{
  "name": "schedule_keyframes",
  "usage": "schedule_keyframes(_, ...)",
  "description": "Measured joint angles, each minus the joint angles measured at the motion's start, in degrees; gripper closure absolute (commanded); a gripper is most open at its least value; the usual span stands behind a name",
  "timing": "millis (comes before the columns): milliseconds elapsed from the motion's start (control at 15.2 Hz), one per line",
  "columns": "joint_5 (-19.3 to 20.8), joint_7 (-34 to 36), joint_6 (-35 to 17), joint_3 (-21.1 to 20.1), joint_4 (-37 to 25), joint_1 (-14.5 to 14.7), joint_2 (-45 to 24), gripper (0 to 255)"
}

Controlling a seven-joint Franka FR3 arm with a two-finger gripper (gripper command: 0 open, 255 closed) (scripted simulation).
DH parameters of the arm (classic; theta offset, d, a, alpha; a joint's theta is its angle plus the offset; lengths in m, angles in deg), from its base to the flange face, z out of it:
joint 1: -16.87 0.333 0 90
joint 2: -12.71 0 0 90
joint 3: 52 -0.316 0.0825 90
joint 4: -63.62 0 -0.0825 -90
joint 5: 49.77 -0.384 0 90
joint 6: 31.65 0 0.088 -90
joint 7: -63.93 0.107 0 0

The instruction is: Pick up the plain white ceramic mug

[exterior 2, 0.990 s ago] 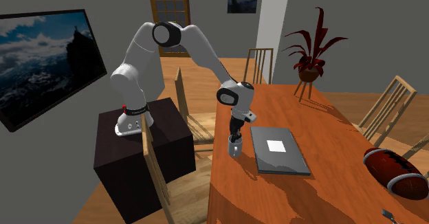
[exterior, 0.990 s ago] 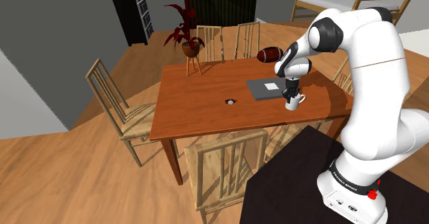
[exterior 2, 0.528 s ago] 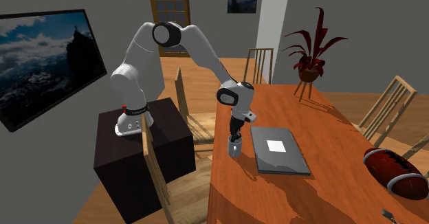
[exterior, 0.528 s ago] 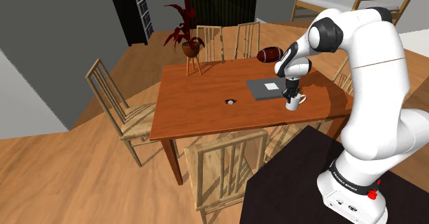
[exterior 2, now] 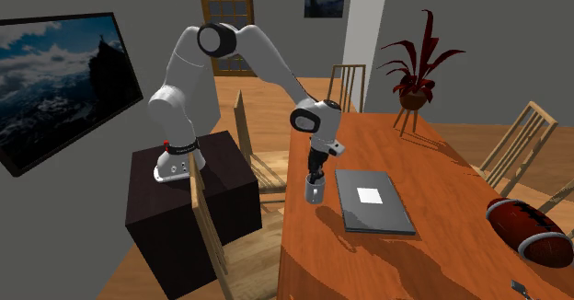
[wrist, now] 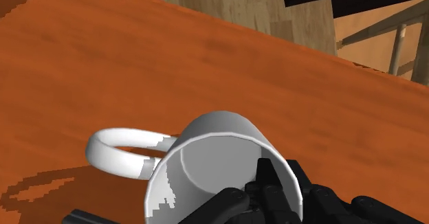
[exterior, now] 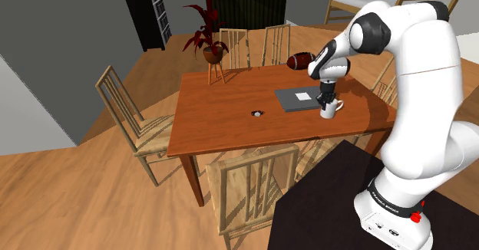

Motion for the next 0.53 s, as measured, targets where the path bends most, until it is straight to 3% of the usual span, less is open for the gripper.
schedule_keyframes(528, 1.5, 0.5, 3.9, 1.2, 0.3, 0.8, 4.4, 255)
